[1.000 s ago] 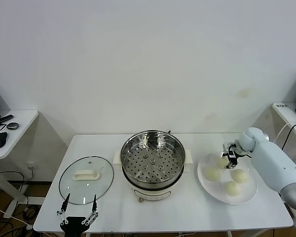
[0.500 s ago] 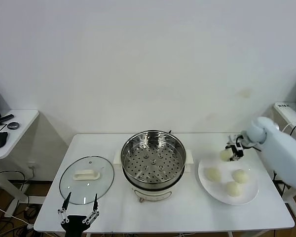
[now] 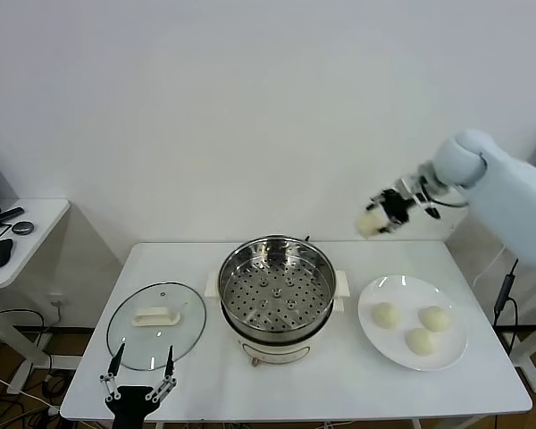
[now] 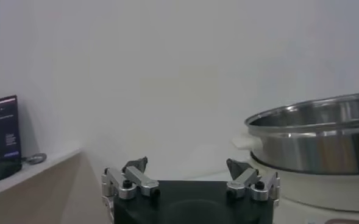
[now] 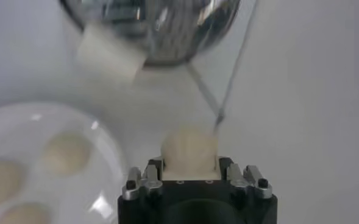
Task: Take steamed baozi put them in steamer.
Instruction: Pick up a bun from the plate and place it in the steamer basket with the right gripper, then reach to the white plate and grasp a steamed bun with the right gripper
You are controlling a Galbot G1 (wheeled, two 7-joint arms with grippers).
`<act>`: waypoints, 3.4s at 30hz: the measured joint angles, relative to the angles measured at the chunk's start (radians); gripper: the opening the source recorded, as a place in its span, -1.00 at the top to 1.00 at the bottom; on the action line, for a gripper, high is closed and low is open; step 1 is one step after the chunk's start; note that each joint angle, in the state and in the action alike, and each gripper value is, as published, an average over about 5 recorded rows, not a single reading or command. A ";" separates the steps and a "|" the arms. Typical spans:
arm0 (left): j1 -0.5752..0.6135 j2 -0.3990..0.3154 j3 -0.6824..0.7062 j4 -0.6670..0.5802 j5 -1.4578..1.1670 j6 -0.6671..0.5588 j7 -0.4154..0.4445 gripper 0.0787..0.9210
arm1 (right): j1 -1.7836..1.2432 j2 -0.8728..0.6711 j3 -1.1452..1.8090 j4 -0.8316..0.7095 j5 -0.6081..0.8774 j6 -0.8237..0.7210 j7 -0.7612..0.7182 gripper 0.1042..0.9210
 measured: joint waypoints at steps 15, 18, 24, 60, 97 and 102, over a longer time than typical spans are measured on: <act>0.006 -0.018 -0.029 -0.043 -0.002 0.002 -0.002 -0.77 | 0.069 0.317 -0.257 -0.025 -0.079 0.291 0.079 -0.11; 0.006 -0.023 -0.032 -0.048 -0.002 0.004 -0.002 -0.77 | 0.056 0.350 -0.273 -0.046 -0.139 0.340 0.091 -0.11; 0.001 -0.026 -0.033 -0.049 -0.002 0.004 -0.002 -0.77 | 0.025 0.391 -0.288 -0.085 -0.256 0.418 0.112 -0.12; -0.015 -0.013 -0.037 -0.053 -0.017 0.016 -0.003 -0.77 | 0.171 0.220 -0.355 0.118 -0.099 0.129 0.114 -0.76; -0.057 0.011 -0.056 -0.013 -0.021 0.010 0.008 -0.77 | -0.301 -0.282 -0.104 0.230 -0.102 -0.448 0.102 -0.76; -0.057 0.010 -0.062 -0.015 -0.021 0.011 0.009 -0.77 | -0.374 -0.238 -0.048 0.167 -0.136 -0.431 0.113 -0.76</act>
